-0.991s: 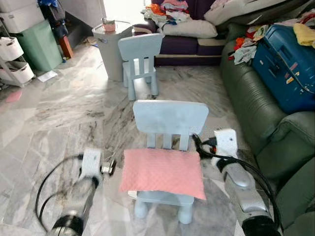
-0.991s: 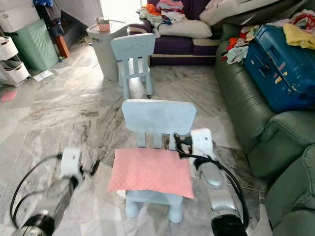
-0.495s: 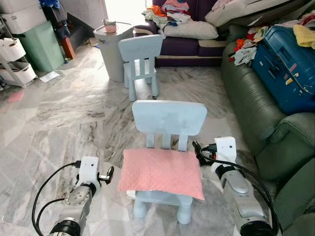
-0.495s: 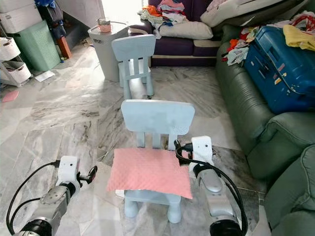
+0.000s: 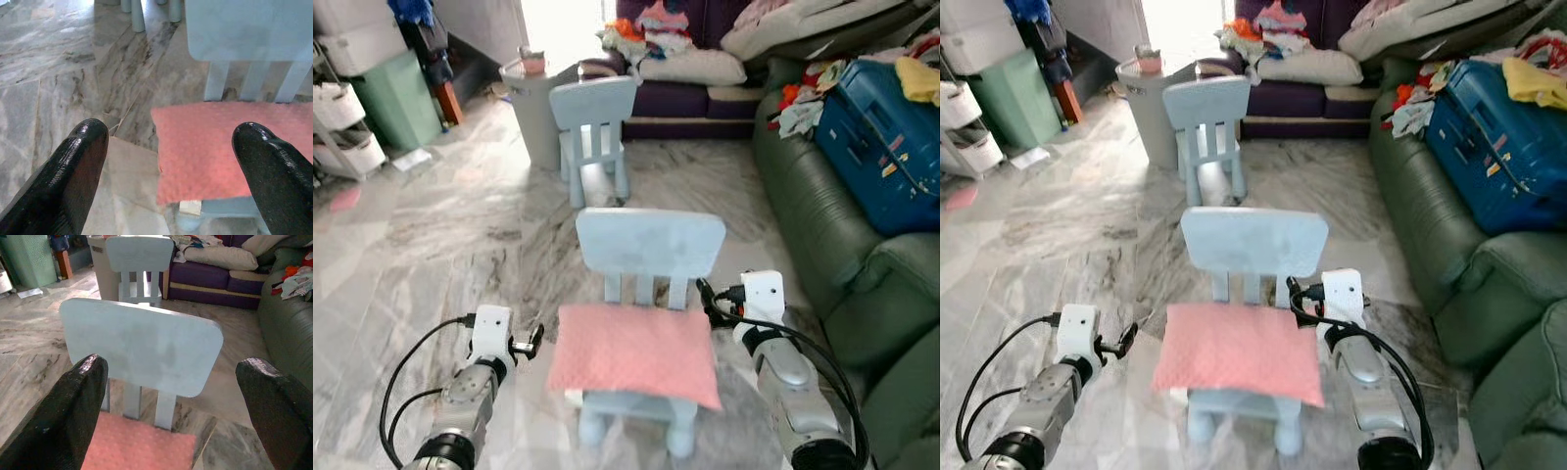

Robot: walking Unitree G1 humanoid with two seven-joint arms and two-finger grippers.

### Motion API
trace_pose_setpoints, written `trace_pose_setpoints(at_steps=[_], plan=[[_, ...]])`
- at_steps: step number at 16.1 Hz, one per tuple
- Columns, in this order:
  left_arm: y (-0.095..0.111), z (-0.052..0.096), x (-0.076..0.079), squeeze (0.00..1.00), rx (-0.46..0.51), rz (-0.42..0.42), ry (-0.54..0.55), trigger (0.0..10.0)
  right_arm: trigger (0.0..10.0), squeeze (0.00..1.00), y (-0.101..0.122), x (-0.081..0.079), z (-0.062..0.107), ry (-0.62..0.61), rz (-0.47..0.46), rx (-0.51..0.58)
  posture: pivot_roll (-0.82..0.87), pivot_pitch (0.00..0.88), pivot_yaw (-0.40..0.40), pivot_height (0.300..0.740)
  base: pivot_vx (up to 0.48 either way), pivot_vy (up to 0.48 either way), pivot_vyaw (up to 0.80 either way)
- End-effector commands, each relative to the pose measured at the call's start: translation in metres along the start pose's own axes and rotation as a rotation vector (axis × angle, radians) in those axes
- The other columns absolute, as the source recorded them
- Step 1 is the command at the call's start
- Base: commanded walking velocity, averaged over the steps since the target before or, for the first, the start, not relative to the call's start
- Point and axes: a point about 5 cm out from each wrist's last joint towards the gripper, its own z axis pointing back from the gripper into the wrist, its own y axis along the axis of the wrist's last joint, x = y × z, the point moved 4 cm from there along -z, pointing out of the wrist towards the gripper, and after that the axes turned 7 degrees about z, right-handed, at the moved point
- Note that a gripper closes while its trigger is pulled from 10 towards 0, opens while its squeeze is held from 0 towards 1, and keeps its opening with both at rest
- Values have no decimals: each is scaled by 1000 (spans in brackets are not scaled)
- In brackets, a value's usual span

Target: Move the pillow to the sofa

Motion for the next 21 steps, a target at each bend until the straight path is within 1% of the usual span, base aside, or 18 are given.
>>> trace_pose_setpoints(at_steps=[1, 6, 8, 10, 17, 21], plan=[[2, -1, -1, 0, 3, 0, 2, 10000, 10000, 0, 4, 1, -2, -5, -7, 16, -131, 0, 40, 740, 364, 0, 0], [2, -1, -1, 0, 1, 5, 0, 10000, 10000, 0, 6, 1, -2, -2, 2, 21, -135, 0, 36, 740, 365, 0, 0], [1, -2, 0, 0, -5, -9, 15, 10000, 10000, 0, 6, 2, -2, -2, 4, 21, -136, 0, 35, 740, 0, 0, 0], [0, -2, 1, 0, -3, 4, 7, 10000, 10000, 0, 6, 2, -2, -2, 5, 22, -134, 0, 33, 740, 0, 0, 0], [2, -1, 2, 0, 10, 7, -1, 10000, 10000, 0, 5, 3, -1, 2, 10, 21, -133, 0, 30, 740, 0, 0, 0], [1, -1, 6, 0, 14, -20, -13, 10000, 10000, 0, 4, 5, 1, -1, 16, 14, -130, 0, 24, 740, 0, 0, 0]])
